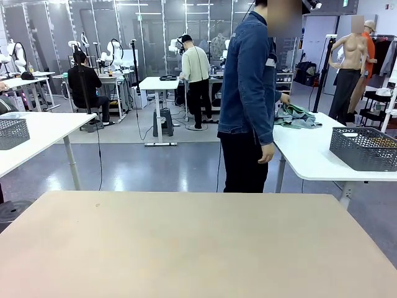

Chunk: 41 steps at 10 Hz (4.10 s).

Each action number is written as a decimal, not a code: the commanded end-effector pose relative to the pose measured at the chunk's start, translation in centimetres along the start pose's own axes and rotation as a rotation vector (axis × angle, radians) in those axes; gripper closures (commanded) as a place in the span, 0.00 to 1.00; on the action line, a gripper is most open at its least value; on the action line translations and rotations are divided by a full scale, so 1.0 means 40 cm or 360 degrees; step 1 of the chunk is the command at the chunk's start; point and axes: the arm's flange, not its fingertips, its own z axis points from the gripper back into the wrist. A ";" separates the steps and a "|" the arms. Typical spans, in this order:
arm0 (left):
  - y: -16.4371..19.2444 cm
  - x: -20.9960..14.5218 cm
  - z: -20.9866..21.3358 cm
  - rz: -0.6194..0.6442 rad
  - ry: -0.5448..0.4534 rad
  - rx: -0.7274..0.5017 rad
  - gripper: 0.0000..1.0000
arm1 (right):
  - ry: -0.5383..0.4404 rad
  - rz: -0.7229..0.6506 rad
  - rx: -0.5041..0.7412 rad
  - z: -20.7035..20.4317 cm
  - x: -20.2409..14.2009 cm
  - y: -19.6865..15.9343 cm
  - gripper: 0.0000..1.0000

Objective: Fold the towels and place them in the basket.
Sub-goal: When a person lays out a Towel with hook on the table, fold it in half twice.

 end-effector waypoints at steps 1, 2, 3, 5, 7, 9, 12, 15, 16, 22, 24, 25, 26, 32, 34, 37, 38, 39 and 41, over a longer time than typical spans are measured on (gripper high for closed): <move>-0.004 0.001 -0.002 -0.0024 0.0008 -0.0015 0.00 | -0.0004 0.0008 0.0009 0.001 0.000 0.001 0.00; -0.004 0.001 -0.002 -0.0024 0.0008 -0.0015 0.00 | -0.0004 0.0008 0.0009 0.001 0.000 0.001 0.00; -0.004 0.001 -0.002 -0.0024 0.0008 -0.0015 0.00 | -0.0004 0.0008 0.0009 0.001 0.000 0.001 0.00; -0.004 0.001 -0.002 -0.0024 0.0008 -0.0015 0.00 | -0.0004 0.0008 0.0009 0.001 0.000 0.001 0.00; -0.004 0.001 -0.002 -0.0024 0.0008 -0.0015 0.00 | -0.0004 0.0008 0.0009 0.001 0.000 0.001 0.00; -0.004 0.001 -0.002 -0.0024 0.0008 -0.0015 0.00 | -0.0004 0.0008 0.0009 0.001 0.000 0.001 0.00; -0.004 0.001 -0.002 -0.0024 0.0008 -0.0015 0.00 | -0.0004 0.0008 0.0009 0.001 0.000 0.001 0.00; -0.004 0.001 -0.002 -0.0024 0.0008 -0.0015 0.00 | -0.0004 0.0008 0.0009 0.001 0.000 0.001 0.00; -0.004 0.001 -0.002 -0.0024 0.0008 -0.0015 0.00 | -0.0004 0.0008 0.0009 0.001 0.000 0.001 0.00; -0.004 0.001 -0.002 -0.0024 0.0008 -0.0015 0.00 | -0.0004 0.0008 0.0009 0.001 0.000 0.001 0.00; -0.004 0.001 -0.002 -0.0024 0.0008 -0.0015 0.00 | -0.0004 0.0008 0.0009 0.001 0.000 0.001 0.00; -0.004 0.001 -0.002 -0.0024 0.0008 -0.0015 0.00 | -0.0004 0.0008 0.0009 0.001 0.000 0.001 0.00; -0.004 0.001 -0.002 -0.0024 0.0008 -0.0015 0.00 | -0.0004 0.0008 0.0009 0.001 0.000 0.001 0.00; -0.004 0.001 -0.002 -0.0024 0.0008 -0.0015 0.00 | -0.0004 0.0008 0.0009 0.001 0.000 0.001 0.00; -0.004 0.001 -0.002 -0.0024 0.0008 -0.0015 0.00 | -0.0004 0.0008 0.0009 0.001 0.000 0.001 0.00; -0.004 0.001 -0.002 -0.0024 0.0008 -0.0015 0.00 | -0.0004 0.0008 0.0009 0.001 0.000 0.001 0.00; -0.004 0.001 -0.002 -0.0024 0.0008 -0.0015 0.00 | -0.0004 0.0008 0.0009 0.001 0.000 0.001 0.00; -0.004 0.001 -0.002 -0.0024 0.0008 -0.0015 0.00 | -0.0004 0.0008 0.0009 0.001 0.000 0.001 0.00; -0.004 0.001 -0.002 -0.0024 0.0008 -0.0015 0.00 | -0.0004 0.0008 0.0009 0.001 0.000 0.001 0.00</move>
